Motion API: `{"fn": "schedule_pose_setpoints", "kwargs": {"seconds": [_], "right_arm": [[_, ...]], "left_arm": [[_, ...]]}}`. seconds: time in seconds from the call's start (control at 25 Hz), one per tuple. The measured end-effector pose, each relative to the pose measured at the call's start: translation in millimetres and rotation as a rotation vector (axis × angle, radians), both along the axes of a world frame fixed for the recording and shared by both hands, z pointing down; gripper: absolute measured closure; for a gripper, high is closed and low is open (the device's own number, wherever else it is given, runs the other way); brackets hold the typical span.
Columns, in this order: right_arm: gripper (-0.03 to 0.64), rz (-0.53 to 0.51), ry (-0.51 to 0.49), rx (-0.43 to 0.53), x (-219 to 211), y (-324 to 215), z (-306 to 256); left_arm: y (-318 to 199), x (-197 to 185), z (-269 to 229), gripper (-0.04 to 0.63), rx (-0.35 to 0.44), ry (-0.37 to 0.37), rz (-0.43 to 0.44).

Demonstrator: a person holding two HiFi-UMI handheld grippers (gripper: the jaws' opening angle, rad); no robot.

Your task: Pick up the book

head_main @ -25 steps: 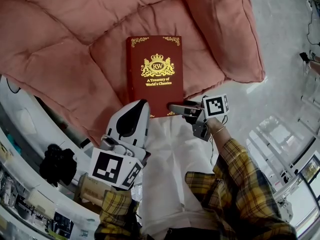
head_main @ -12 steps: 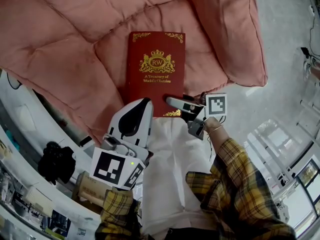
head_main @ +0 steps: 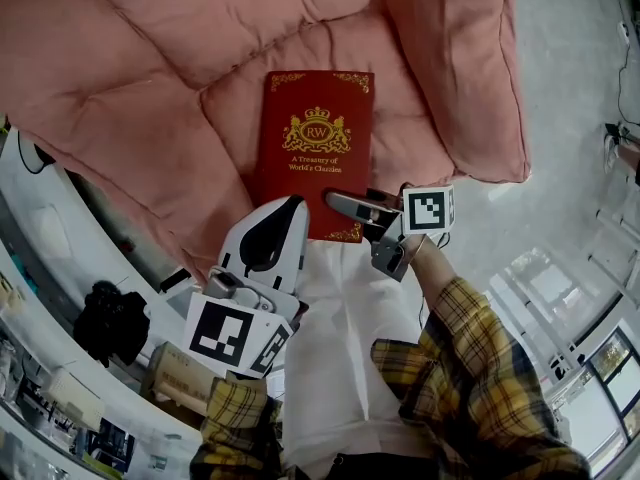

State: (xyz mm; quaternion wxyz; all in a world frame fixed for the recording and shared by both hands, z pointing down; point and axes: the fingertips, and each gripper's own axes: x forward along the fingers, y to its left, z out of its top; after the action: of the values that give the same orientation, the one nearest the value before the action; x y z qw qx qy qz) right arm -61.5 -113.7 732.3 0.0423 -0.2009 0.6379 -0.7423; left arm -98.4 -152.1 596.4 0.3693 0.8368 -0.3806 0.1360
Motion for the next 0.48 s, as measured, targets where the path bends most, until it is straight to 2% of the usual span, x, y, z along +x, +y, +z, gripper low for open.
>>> {"fn": "schedule_pose_setpoints", "kwargs": {"seconds": [0.2, 0.32, 0.48], "right_arm": [[0.354, -0.018, 0.108, -0.009, 6.5, 1.5, -7.0], [0.356, -0.021, 0.129, -0.022, 12.9, -0.4, -24.7], [0.356, -0.045, 0.151, 0.025, 16.2, -12.8, -58.3]], "left_arm": [[-4.0, -1.0, -16.4, 0.592, 0.008, -0.003, -0.012], [-4.1, 4.0, -35.1, 0.591, 0.023, 0.000, -0.011], [-6.9, 5.6, -62.8, 0.592, 0.055, 0.003, -0.015]]}}
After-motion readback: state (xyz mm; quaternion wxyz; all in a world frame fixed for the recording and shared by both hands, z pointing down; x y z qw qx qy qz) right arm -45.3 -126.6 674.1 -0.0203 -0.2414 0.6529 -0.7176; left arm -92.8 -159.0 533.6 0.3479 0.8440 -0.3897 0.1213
